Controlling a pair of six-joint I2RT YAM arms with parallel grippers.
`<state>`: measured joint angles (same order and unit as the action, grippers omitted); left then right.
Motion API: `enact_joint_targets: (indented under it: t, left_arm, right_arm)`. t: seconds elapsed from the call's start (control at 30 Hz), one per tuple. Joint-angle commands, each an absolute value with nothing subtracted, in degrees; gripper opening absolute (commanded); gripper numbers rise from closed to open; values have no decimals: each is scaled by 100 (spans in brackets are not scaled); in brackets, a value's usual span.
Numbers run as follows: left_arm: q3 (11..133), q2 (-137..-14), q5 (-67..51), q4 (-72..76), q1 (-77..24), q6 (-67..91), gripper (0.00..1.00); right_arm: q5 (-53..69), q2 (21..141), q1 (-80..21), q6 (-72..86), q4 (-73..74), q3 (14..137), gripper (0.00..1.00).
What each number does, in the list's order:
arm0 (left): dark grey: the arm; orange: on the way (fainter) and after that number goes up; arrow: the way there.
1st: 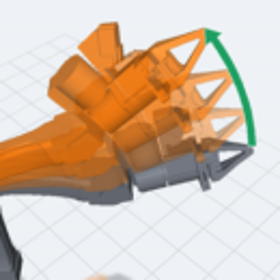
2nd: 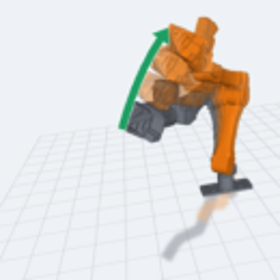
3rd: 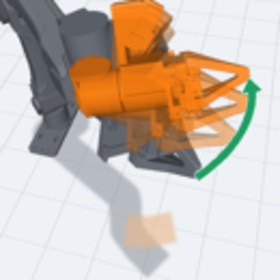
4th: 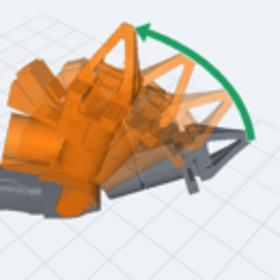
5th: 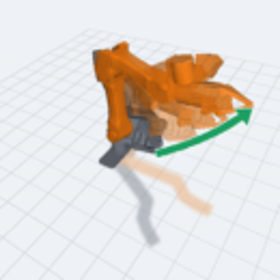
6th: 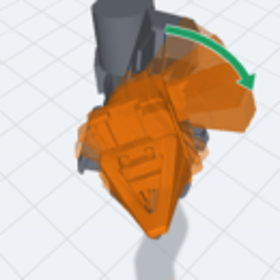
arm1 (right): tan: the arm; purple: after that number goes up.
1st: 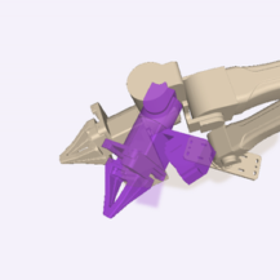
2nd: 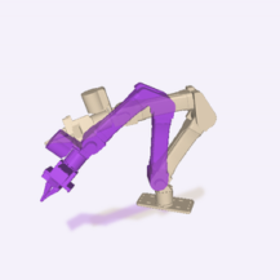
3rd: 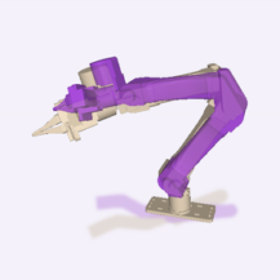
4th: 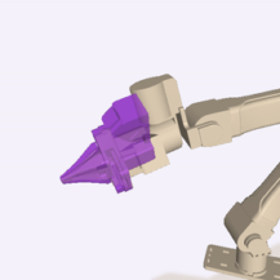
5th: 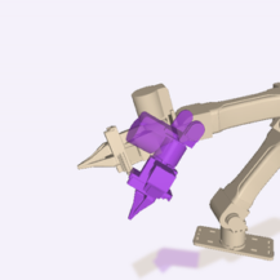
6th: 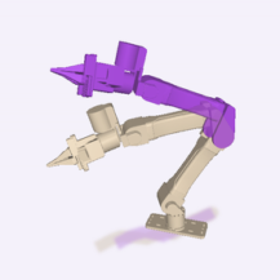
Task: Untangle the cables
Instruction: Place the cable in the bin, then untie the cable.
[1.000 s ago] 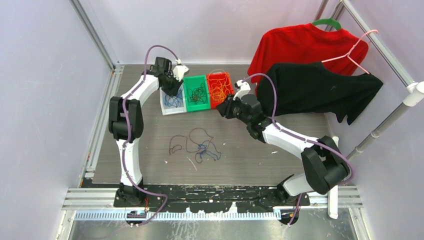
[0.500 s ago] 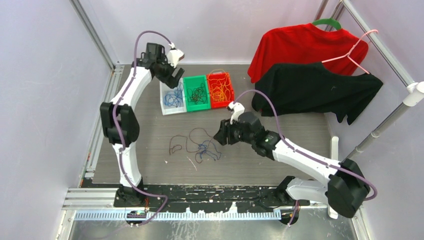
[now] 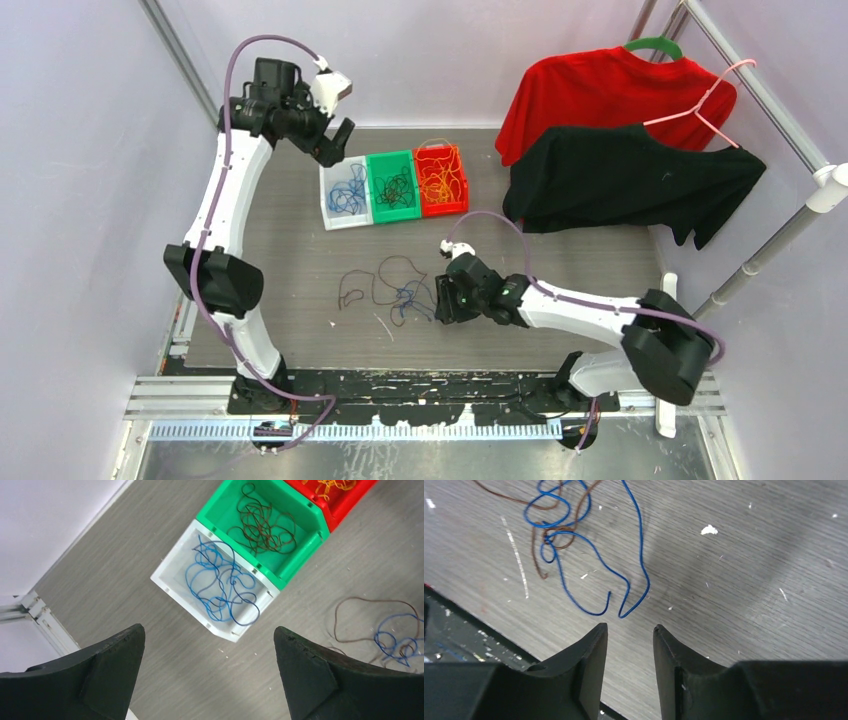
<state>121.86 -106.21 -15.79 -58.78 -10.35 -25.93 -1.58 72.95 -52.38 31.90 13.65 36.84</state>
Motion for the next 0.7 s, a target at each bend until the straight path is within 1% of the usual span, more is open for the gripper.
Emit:
enact_joint_targets:
  t: [0.0, 0.1, 0.17, 0.2, 0.27, 0.37, 0.53, 0.67]
  left_arm:
    - [11959, -10101, -1859, -6292, -998, -2533, 99]
    - [11698, -9857, -1947, -6224, -1001, -2528, 100]
    - [11609, -9729, -2044, -6260, -1002, -2569, 100]
    - [11580, -9699, -2094, -6304, -1002, -2601, 100]
    - [11543, -9623, -2231, -6409, -1002, -2678, 100]
    - [11310, -9414, -2570, -6384, -1002, -2807, 100]
    - [10731, -8889, -3445, -6079, -1008, -2843, 100]
    - [10555, -8583, -4083, -6207, -1055, -3002, 99]
  right_arm:
    - [-306, 7776, -5226, 3509, 666, 3774, 42]
    - [-204, 8098, -5141, 3579, 376, 3769, 38]
    - [-176, 8220, -5089, 3581, 242, 3771, 33]
    - [-135, 8199, -5058, 3573, 159, 3748, 28]
    - [-116, 7969, -4993, 3517, 120, 3710, 14]
    - [-183, 7486, -4928, 3302, 473, 3834, 2]
    - [-455, 6650, -4895, 2611, 1737, 4630, 1]
    - [-263, 6417, -4893, 1983, 2238, 5432, 1]
